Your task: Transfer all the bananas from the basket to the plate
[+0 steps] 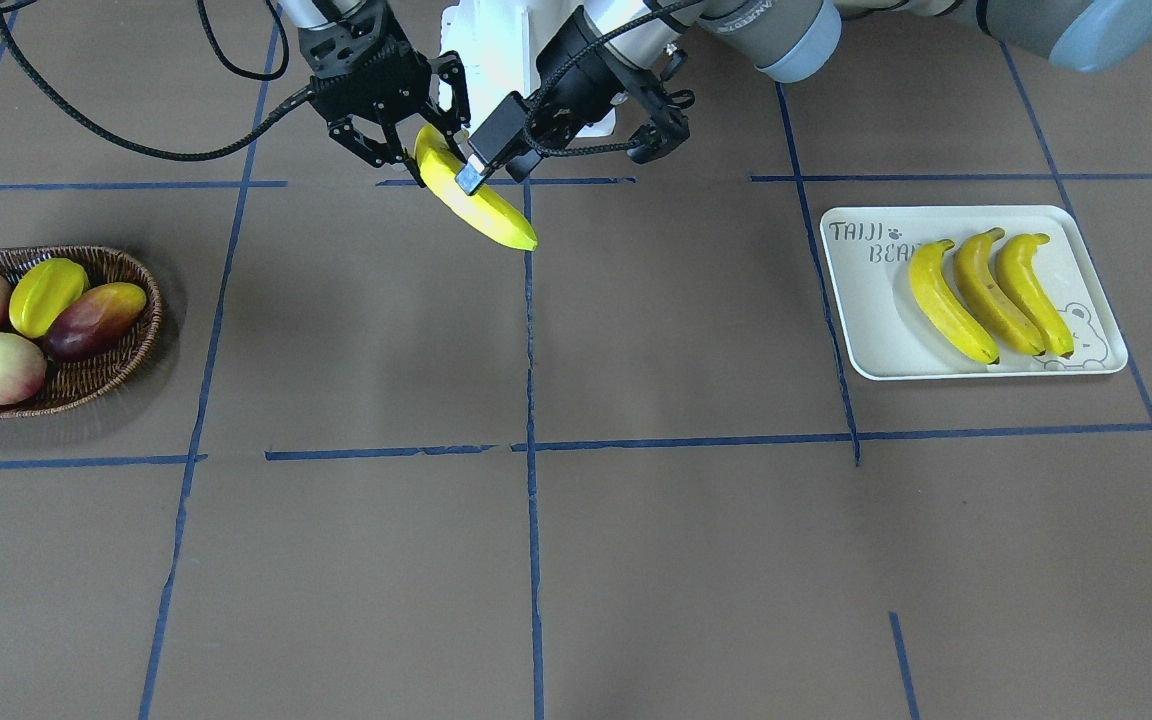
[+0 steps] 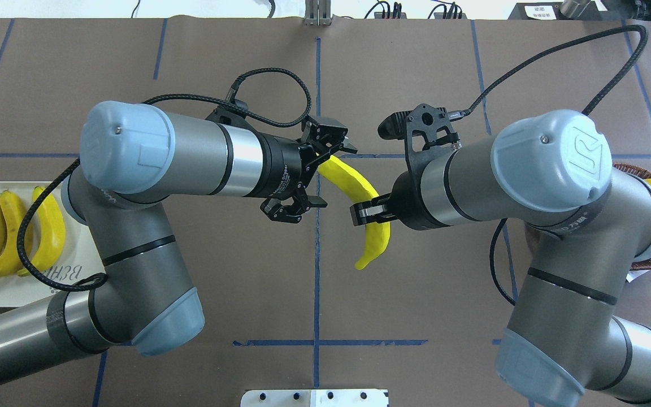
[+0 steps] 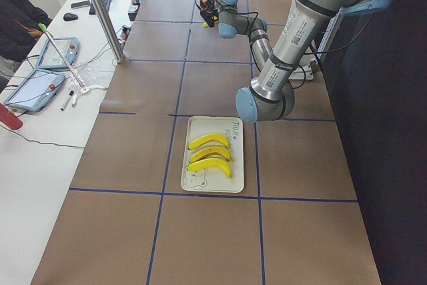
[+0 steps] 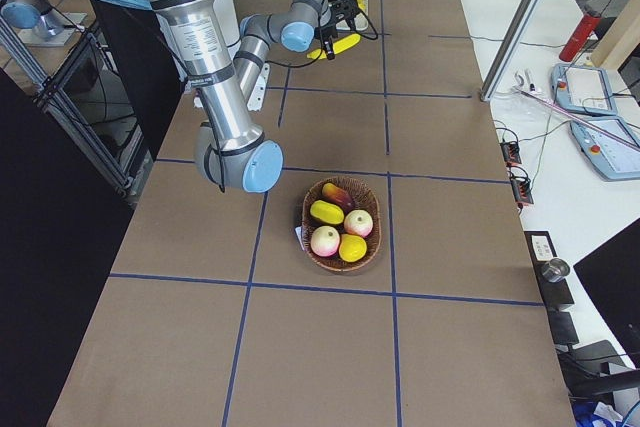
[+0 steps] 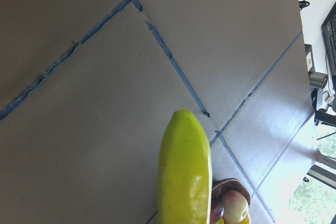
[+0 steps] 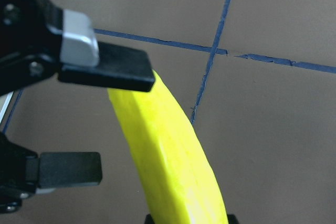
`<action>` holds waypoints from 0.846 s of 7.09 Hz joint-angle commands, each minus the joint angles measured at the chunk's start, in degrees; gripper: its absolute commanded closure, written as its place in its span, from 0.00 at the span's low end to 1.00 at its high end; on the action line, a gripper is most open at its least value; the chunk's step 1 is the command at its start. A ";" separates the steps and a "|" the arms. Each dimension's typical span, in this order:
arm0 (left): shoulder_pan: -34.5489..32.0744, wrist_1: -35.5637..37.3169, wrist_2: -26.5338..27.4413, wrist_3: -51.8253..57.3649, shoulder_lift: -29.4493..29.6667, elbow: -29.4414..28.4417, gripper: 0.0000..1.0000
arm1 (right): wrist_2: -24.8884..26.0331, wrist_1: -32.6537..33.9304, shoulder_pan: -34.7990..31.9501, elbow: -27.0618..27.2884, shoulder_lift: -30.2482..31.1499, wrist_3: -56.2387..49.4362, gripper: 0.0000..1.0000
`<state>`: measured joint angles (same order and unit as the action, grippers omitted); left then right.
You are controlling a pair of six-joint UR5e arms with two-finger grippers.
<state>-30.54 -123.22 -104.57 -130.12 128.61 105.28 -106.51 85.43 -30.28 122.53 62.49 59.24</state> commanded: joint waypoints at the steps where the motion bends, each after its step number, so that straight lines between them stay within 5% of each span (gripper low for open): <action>1: 0.66 -0.09 1.39 -0.31 1.38 -2.35 0.00 | -0.01 0.00 -0.04 0.25 0.00 0.00 1.00; 3: 1.01 -0.18 1.39 -0.40 1.38 -3.32 0.00 | -0.01 0.00 -0.04 0.34 0.00 0.00 1.00; 4: 1.44 -0.18 1.39 -0.40 1.38 -3.32 0.18 | -0.01 0.00 -0.04 0.34 0.00 0.00 1.00; 6: 1.45 -0.18 1.22 0.30 1.12 -3.24 0.95 | -0.01 0.00 -0.04 0.34 0.00 0.00 1.00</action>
<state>-29.14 -123.40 -103.23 -130.34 129.88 102.00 -106.52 85.43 -30.32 122.86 62.49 59.24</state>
